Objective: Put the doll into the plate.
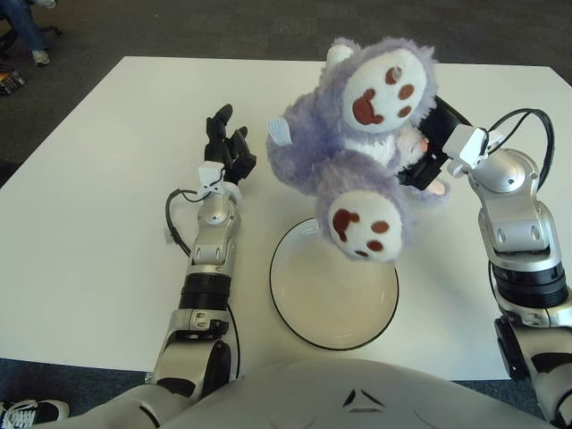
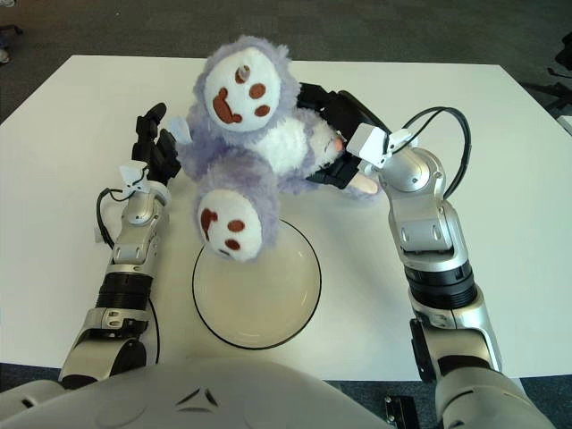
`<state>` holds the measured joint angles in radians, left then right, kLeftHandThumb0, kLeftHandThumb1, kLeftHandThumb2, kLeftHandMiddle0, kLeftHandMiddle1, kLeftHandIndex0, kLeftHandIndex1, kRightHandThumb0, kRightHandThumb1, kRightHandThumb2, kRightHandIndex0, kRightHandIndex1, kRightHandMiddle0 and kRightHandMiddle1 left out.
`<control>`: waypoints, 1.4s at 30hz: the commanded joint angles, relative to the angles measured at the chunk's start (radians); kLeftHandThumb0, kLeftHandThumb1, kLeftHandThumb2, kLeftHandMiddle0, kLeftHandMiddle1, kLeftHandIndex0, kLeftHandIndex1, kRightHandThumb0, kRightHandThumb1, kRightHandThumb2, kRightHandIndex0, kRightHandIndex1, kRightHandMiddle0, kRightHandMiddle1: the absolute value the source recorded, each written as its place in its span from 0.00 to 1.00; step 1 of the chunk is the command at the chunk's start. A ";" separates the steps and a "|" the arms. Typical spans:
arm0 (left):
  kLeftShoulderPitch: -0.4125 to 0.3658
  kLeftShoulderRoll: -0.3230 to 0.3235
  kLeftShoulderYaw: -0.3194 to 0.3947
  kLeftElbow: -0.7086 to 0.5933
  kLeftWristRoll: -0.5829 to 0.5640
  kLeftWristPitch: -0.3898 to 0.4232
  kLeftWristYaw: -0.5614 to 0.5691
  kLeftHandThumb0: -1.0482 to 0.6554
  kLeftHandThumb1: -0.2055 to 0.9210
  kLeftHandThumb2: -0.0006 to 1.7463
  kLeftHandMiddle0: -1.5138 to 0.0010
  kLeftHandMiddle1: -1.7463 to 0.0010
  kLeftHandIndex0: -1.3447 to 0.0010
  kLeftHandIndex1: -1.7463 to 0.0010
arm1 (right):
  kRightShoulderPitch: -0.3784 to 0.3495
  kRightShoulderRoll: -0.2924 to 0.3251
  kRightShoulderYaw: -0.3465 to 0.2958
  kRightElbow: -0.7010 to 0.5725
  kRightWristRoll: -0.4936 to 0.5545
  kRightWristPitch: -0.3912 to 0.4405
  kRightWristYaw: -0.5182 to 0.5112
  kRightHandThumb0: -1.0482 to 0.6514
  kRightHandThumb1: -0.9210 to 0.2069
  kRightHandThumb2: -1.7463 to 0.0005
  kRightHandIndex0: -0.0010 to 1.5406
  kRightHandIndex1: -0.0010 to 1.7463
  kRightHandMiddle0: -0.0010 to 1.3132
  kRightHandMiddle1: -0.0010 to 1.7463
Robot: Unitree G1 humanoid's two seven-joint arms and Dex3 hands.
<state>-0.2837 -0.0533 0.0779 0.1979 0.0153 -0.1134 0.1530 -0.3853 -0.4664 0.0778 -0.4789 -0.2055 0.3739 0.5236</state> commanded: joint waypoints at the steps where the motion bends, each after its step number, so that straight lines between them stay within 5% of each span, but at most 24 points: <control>1: -0.019 0.006 0.000 0.009 0.007 -0.002 0.007 0.14 1.00 0.52 0.76 0.76 1.00 0.61 | 0.016 0.001 0.022 -0.074 -0.006 0.026 -0.004 0.61 0.84 0.08 0.60 0.94 0.55 0.89; 16: -0.017 0.000 -0.009 0.007 0.013 -0.010 0.016 0.16 1.00 0.50 0.71 0.69 1.00 0.37 | 0.052 -0.015 0.052 -0.156 0.029 0.112 0.048 0.61 0.80 0.10 0.56 0.99 0.54 0.86; 29: -0.017 -0.012 -0.010 0.002 0.008 -0.007 0.025 0.17 1.00 0.50 0.73 0.68 1.00 0.39 | 0.120 -0.057 0.081 -0.218 0.009 0.099 0.058 0.61 0.82 0.08 0.56 1.00 0.54 0.88; 42: -0.017 -0.017 -0.007 -0.001 0.003 -0.001 0.025 0.18 1.00 0.49 0.75 0.67 1.00 0.37 | 0.098 -0.092 0.110 -0.245 0.024 0.157 0.111 0.61 0.80 0.06 0.56 1.00 0.47 0.96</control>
<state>-0.2904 -0.0733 0.0677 0.2002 0.0166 -0.1132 0.1730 -0.2653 -0.5450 0.1857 -0.7081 -0.1901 0.5183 0.6234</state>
